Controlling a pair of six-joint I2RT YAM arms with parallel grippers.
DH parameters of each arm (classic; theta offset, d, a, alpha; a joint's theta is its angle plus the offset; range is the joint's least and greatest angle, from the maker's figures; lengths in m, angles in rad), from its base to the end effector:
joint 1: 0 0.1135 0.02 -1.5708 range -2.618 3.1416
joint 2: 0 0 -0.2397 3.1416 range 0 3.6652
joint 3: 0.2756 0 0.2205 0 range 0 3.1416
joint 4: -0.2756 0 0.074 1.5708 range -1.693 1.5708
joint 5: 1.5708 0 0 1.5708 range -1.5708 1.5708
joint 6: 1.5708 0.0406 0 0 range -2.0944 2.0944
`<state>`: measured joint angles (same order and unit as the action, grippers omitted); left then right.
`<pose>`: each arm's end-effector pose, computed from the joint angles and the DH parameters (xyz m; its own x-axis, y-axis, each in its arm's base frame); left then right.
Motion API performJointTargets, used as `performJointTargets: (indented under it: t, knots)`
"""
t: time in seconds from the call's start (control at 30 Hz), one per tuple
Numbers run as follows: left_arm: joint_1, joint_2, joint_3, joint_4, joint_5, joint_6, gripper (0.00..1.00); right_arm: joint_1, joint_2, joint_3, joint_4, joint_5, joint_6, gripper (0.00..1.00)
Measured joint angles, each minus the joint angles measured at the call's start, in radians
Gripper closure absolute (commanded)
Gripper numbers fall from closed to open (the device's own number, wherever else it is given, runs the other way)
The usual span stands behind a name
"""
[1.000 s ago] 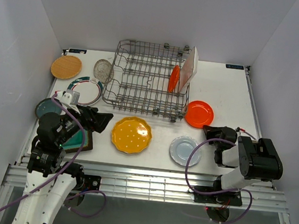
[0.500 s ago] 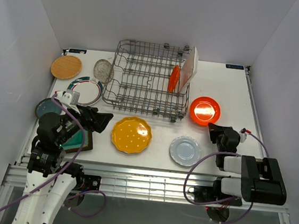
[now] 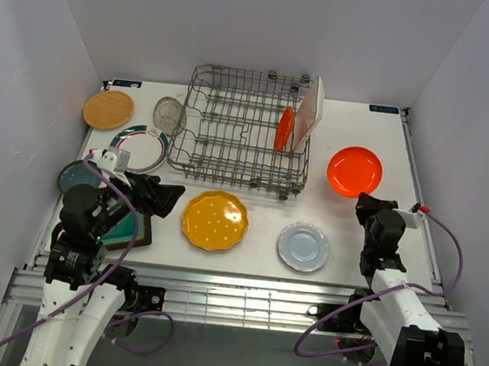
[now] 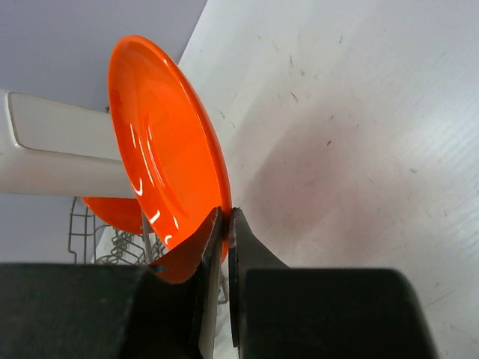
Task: Load the plates into the dish rack
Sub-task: Pick up the plate at the center of the board.
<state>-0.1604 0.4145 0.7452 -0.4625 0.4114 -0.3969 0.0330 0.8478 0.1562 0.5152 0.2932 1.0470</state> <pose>0.0883 -0.0307 0.3211 -0.3275 -0.3059 -0.8940 0.4458 0.7842 -0.4317 0.1745 -0.0060 0.1843 0.1312 0.8338 -0.5363 0.2783 0.4883 0.8271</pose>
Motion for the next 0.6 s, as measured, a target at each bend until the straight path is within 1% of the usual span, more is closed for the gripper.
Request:
performJointTargets:
  t: [0.13, 0.6]
  knots:
    - [0.0, 0.0, 0.0, 0.0, 0.0, 0.0, 0.02, 0.0, -0.006, 0.073, -0.062, -0.009, -0.07, 0.92]
    - [0.0, 0.0, 0.0, 0.0, 0.0, 0.0, 0.02, 0.026, 0.003, 0.19, -0.126, -0.085, -0.185, 0.92]
